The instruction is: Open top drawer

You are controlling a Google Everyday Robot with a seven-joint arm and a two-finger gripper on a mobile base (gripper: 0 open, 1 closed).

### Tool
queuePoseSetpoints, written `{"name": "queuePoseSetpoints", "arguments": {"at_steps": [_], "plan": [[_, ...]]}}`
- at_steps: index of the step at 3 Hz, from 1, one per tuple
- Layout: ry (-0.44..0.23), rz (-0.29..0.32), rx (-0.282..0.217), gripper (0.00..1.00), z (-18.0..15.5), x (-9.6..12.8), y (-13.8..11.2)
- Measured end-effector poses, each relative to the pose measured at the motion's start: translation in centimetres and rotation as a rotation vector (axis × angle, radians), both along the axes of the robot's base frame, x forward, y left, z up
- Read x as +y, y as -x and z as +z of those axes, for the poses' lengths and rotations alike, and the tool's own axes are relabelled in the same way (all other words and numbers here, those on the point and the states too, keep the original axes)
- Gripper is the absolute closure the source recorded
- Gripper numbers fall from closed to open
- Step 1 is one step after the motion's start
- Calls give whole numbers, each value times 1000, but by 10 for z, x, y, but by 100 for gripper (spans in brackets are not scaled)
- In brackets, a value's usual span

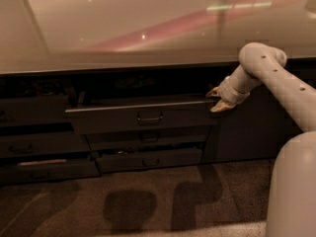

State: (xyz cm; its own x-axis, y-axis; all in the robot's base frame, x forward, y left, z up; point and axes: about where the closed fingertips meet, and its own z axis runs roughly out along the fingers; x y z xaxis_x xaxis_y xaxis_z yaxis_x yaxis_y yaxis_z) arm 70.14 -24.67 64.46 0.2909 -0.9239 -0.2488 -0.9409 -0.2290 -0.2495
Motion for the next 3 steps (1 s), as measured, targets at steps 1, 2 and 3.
{"name": "queuePoseSetpoints", "arguments": {"at_steps": [1,2,3], "plan": [[0,0,0,100,2,0,0],[-5,13,1,100,-1,0,8],[-5,13,1,100,2,0,8]]}}
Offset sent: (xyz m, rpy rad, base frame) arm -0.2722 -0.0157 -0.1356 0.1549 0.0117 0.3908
